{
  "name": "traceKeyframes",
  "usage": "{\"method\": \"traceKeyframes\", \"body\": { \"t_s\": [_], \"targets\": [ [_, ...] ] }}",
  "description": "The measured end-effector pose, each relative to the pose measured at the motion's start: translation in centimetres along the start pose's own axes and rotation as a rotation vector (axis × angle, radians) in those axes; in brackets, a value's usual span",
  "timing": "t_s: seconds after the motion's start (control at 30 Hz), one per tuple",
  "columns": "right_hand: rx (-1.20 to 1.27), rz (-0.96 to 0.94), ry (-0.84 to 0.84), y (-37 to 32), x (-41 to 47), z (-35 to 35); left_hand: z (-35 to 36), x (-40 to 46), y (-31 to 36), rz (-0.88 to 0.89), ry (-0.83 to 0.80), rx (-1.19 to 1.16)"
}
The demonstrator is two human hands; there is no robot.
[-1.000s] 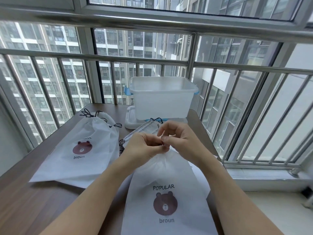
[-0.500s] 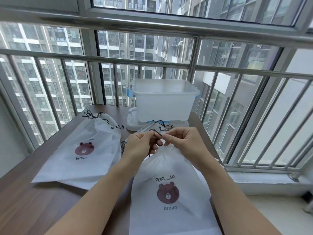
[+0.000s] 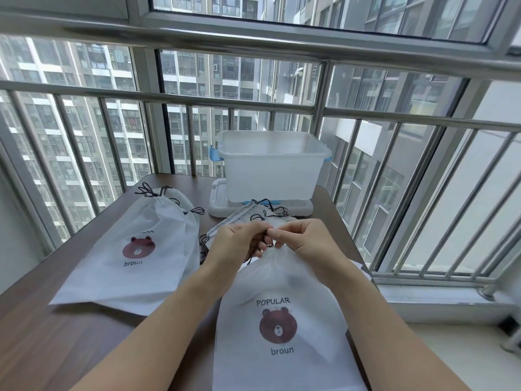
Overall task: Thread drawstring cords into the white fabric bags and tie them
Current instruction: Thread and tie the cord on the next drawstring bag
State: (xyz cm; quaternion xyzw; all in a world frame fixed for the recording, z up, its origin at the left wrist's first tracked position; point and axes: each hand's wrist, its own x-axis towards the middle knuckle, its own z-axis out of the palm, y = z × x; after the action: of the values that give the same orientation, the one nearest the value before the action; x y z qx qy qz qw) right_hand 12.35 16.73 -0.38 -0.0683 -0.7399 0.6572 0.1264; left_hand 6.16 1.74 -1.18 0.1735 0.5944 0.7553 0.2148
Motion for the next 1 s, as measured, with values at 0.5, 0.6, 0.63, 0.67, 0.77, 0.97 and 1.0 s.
{"method": "traceKeyframes", "body": {
  "t_s": [0.5, 0.6, 0.63, 0.67, 0.77, 0.97, 1.0],
  "targets": [
    [0.124, 0.060, -0.166, 0.0, 0.1, -1.2, -0.2, 0.2, -0.7, 0.216, 0.140, 0.167],
    [0.006, 0.018, -0.178, -0.2, 0.1, -1.6, -0.5, 0.3, -0.9, 0.218, 0.132, 0.184],
    [-0.042, 0.008, -0.158, -0.3, 0.1, -1.5, -0.7, 0.4, -1.0, 0.211, 0.139, 0.187],
    [-0.074, -0.003, -0.133, -0.4, 0.1, -1.4, -0.8, 0.6, -1.1, 0.201, 0.150, 0.189],
    [-0.064, -0.030, -0.041, -0.4, 0.3, -1.0, -0.9, 0.7, -1.1, 0.156, 0.147, 0.156],
    [-0.015, -0.030, -0.056, 0.2, 0.5, -1.1, -0.9, 0.8, -1.1, 0.066, 0.114, -0.011],
    [-0.016, -0.028, -0.074, 0.2, 0.5, -1.1, -0.9, 0.9, -1.1, 0.058, 0.122, -0.031]
  ]
}}
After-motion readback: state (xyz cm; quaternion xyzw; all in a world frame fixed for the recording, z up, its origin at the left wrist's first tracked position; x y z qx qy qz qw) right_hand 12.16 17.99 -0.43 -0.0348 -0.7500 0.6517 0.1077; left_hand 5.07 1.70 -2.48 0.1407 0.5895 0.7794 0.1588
